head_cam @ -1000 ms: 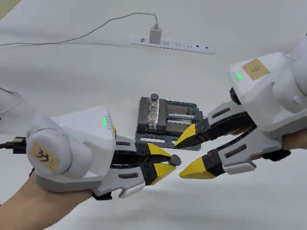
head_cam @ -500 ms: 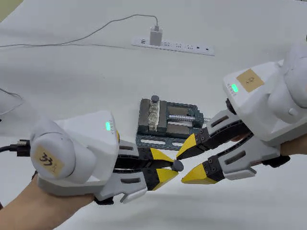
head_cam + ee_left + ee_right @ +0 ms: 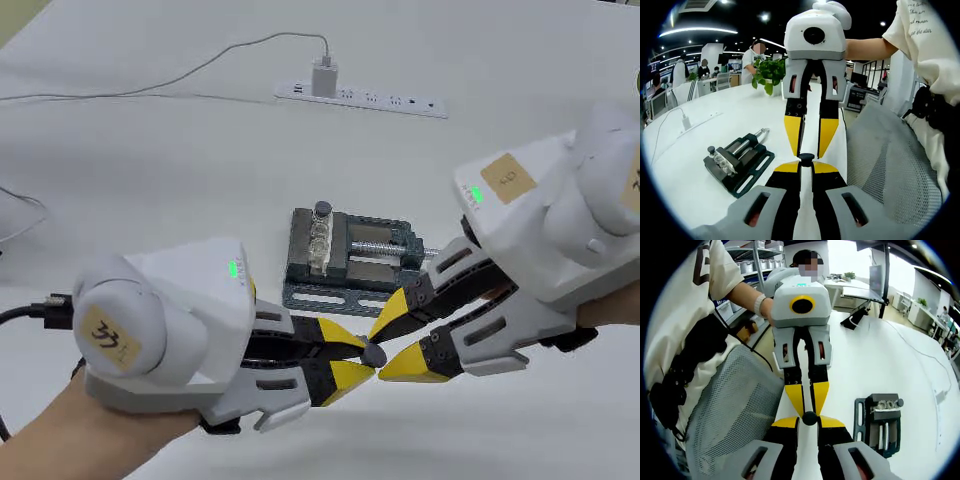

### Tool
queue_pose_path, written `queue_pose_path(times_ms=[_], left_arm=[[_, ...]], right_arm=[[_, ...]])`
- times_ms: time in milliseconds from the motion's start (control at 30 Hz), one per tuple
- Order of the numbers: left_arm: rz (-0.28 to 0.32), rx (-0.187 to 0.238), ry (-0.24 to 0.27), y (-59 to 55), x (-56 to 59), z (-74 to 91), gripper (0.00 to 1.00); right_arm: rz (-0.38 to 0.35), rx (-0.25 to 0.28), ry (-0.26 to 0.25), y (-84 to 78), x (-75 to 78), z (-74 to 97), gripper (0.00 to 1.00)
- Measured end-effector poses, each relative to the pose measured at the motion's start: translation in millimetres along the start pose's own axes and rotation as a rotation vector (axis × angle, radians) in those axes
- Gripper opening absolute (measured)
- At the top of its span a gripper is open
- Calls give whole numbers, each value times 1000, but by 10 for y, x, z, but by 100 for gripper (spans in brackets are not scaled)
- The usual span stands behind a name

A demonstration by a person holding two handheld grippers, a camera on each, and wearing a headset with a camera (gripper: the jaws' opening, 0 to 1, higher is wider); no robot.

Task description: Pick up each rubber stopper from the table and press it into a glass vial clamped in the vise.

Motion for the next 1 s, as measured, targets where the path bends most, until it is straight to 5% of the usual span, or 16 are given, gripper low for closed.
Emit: queue_pose_path(times_ms=[1000], left_arm=[[-63,-31,0,-9,14,-21,4]], right_arm=[[-2,-66,44,16,64,-35,7]])
Point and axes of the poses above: the centre of the closed fingertips' face, and the gripper's own axes: z roughly backward along the fingers, x roughly to its right, y roughly out of its top, the point moved 9 cm from there along z, roughly backward along the fingers, and after that the axes turned 10 degrees about z, right-handed, at the moved point
